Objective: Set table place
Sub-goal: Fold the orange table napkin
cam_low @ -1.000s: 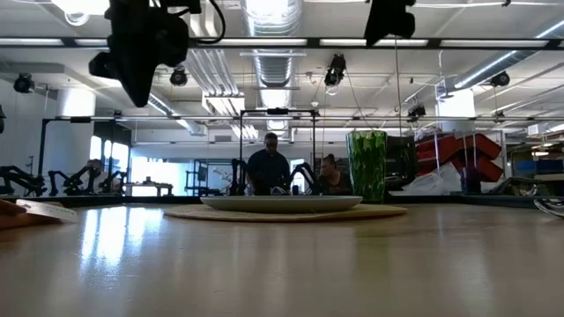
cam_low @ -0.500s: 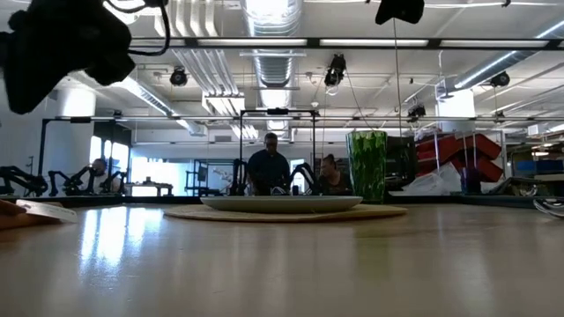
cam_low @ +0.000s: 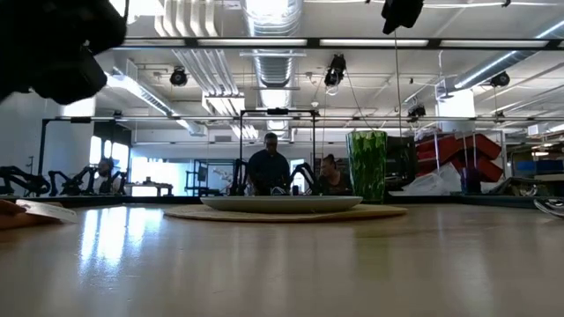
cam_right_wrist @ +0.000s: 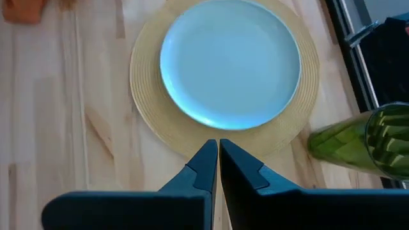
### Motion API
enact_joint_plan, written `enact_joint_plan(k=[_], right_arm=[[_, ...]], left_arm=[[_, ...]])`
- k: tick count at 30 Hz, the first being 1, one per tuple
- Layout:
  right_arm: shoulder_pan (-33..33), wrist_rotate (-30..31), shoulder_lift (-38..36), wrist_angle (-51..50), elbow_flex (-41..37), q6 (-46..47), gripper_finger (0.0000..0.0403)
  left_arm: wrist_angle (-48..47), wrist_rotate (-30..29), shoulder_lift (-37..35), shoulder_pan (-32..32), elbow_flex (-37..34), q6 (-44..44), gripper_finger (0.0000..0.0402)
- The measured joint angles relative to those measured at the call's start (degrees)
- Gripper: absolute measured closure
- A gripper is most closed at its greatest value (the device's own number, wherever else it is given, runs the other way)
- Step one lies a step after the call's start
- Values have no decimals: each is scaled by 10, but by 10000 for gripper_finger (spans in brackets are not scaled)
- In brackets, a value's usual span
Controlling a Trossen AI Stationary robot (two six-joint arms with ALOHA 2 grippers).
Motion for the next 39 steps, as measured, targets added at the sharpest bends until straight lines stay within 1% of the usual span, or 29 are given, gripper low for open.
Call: enact_joint_plan(k=[3,6,8,14,18,21,26,27,30,33,36,39], right_arm=[[0,0,0,2,-13,-21,401],[0,0,0,8,-30,-22,399],[1,-4,0,8,-41,-9,400],[14,-5,-15,21,-69,36,399],[19,-4,-19,36,-77,72,402],[25,-3,-21,42,-77,96,402],[39,0,-22,48,-77,131,401],[42,1,-22,48,-77,141,401],[53,1,-23,48,-77,169,400],[66,1,-23,48,-77,193,400],[81,7,-23,48,-77,215,400],[98,20,-23,48,-77,232,400]], left_arm=[[-29,4,2,-33,16,-39,194],[-63,6,5,-57,20,-70,197],[-65,6,8,-68,19,-82,203],[-55,7,21,-72,20,-87,221],[-61,1,42,-72,20,-77,246],[-65,1,69,-72,20,-41,286],[-56,1,115,-73,22,30,380],[-56,1,120,-73,25,42,390],[-53,-24,125,-65,53,78,394],[-56,-76,124,-48,94,124,400],[-54,-128,122,-20,155,218,400],[-61,-184,122,15,236,327,401]])
